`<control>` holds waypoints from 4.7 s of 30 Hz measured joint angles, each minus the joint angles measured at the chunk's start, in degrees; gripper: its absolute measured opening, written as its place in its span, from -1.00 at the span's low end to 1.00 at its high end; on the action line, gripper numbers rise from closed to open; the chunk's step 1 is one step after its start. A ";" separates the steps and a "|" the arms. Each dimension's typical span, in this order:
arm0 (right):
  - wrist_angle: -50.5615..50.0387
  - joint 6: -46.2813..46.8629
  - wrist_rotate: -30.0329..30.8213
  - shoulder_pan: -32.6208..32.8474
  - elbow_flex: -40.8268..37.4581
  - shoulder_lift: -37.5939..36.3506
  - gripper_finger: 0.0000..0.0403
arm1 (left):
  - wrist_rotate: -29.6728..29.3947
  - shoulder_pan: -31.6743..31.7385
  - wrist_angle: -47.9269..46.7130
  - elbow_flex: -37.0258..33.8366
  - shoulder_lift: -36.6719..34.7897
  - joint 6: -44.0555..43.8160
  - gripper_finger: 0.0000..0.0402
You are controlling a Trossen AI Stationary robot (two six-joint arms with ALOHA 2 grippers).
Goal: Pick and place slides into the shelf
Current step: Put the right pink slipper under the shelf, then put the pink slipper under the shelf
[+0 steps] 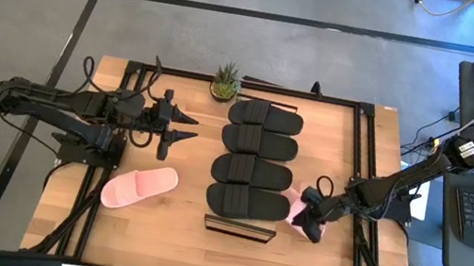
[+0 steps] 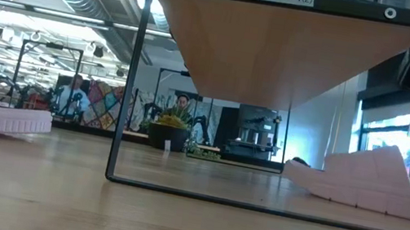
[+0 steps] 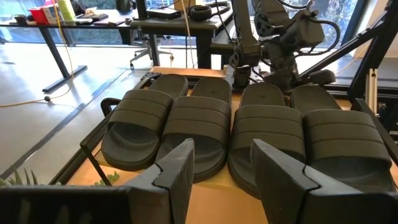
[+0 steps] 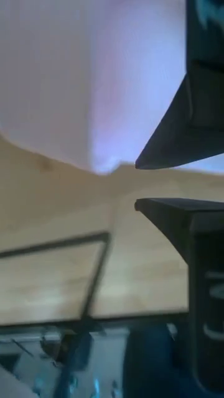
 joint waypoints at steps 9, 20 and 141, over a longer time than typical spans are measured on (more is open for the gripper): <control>-2.21 9.90 -13.29 1.55 5.13 0.00 -0.57 | 0.00 -0.01 -0.12 0.00 0.00 0.03 -0.26; -31.61 27.42 -16.26 11.36 13.70 0.00 -0.57 | 0.00 -0.01 -2.73 0.00 0.00 0.05 -0.26; -10.01 -21.16 22.38 -14.40 8.30 -39.91 -0.57 | -7.06 -16.82 -33.85 0.35 0.04 -73.24 -0.28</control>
